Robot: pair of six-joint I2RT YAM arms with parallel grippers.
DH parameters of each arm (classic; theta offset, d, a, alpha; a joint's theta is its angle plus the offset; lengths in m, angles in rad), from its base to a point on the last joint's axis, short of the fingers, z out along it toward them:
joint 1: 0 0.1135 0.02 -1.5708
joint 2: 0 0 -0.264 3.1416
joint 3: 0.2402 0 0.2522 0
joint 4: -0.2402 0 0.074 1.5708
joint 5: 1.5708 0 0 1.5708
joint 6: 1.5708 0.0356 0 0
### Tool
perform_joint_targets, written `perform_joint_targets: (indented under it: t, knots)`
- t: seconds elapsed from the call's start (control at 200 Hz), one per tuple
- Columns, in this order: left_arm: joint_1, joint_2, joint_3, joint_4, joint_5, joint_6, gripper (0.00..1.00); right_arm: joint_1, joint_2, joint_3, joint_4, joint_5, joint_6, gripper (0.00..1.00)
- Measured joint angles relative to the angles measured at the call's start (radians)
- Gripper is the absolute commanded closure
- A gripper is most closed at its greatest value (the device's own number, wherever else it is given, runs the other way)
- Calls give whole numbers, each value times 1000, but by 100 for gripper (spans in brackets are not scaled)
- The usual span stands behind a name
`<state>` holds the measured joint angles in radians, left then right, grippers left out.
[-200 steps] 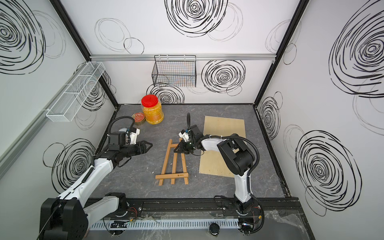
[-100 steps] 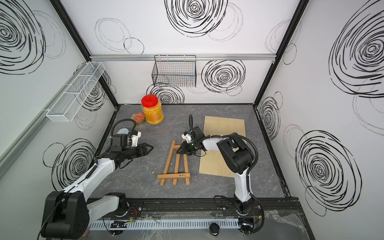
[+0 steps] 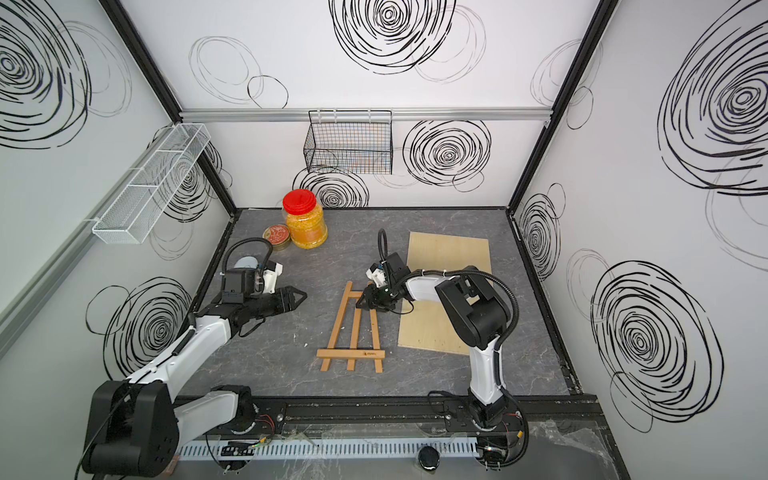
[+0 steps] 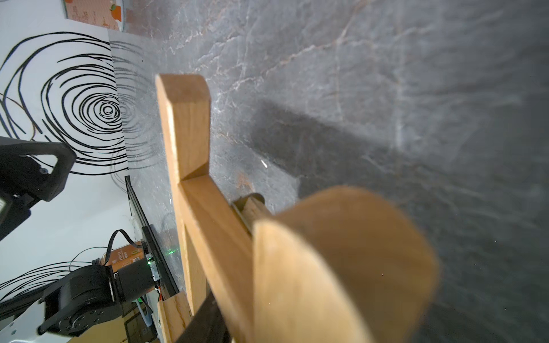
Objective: Disassemble the easel
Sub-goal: Place the easel at the center of the board.
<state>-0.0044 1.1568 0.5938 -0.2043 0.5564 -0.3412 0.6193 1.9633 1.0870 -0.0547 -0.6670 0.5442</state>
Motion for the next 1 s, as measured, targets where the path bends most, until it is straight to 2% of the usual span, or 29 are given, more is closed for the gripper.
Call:
perform_joint_targets:
  t: [0.48,0.731,0.996]
  knots:
    - [0,-2,1,-5,-1,0,38,-1,-88,29,-151,119,-71,45]
    - [2,-4,31,-40,-12,14,37,-25,-217,45,-254,204,-118,41]
    - [39,6,179,-104,-38,68,36,-116,-437,55,-375,314,-174,37]
